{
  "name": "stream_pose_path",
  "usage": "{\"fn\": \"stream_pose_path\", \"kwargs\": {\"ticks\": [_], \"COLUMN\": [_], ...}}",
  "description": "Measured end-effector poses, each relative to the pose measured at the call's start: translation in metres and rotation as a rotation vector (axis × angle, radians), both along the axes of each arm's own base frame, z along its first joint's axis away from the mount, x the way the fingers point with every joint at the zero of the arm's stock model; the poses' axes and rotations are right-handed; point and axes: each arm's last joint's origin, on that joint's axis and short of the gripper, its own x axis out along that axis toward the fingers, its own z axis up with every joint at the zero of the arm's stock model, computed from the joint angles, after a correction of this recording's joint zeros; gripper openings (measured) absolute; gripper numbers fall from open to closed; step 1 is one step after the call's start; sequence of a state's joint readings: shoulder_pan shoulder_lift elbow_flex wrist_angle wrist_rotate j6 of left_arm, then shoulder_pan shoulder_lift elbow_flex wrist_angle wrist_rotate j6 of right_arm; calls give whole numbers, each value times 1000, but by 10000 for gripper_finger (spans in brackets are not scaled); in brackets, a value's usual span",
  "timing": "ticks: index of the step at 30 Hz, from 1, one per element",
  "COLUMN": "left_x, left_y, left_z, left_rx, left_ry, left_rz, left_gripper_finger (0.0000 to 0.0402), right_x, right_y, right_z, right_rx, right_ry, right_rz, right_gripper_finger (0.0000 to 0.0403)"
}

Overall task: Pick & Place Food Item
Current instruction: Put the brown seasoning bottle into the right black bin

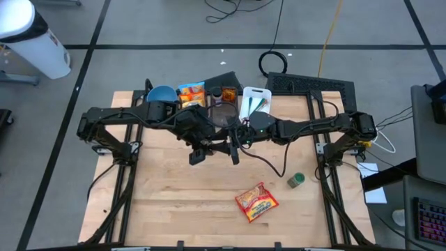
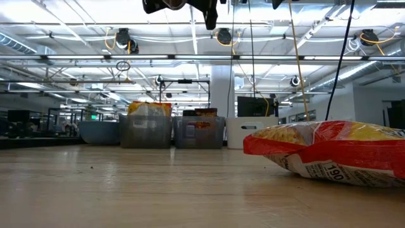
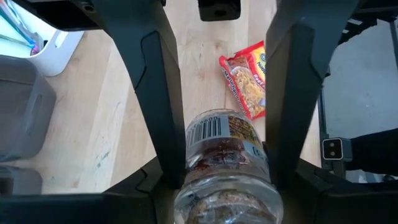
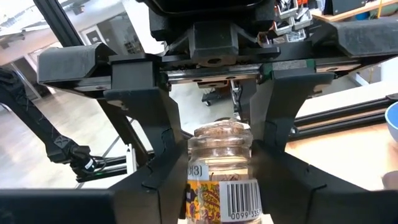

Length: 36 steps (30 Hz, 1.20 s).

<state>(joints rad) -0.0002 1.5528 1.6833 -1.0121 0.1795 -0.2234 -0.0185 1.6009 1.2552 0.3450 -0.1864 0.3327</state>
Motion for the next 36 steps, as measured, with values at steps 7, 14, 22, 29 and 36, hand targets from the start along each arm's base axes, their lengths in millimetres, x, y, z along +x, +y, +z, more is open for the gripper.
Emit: {"fn": "stream_pose_path", "kwargs": {"ticks": [7, 14, 22, 29, 36], "left_x": [-1, -3, -7, -14, -14], "left_y": [0, 0, 15, 52, 93], "left_z": [-1, -1, -5, -7, -17], "left_rx": [1, 0, 17, 54, 51], "left_ry": [10, 29, 82, 110, 137], "left_rz": [1, -6, 15, 76, 137], "left_gripper_finger": [200, 200, 200, 200, 200], "right_x": [-4, -9, -23, -49, -62], "right_y": [0, -4, -12, -15, -14], "right_z": [4, 7, 17, 28, 31], "right_rx": [3, 2, -6, -66, -111], "right_ry": [-6, 17, 63, 148, 215], "right_rz": [-1, -15, -37, -133, -195], "right_gripper_finger": [203, 253, 274, 264, 263]}}
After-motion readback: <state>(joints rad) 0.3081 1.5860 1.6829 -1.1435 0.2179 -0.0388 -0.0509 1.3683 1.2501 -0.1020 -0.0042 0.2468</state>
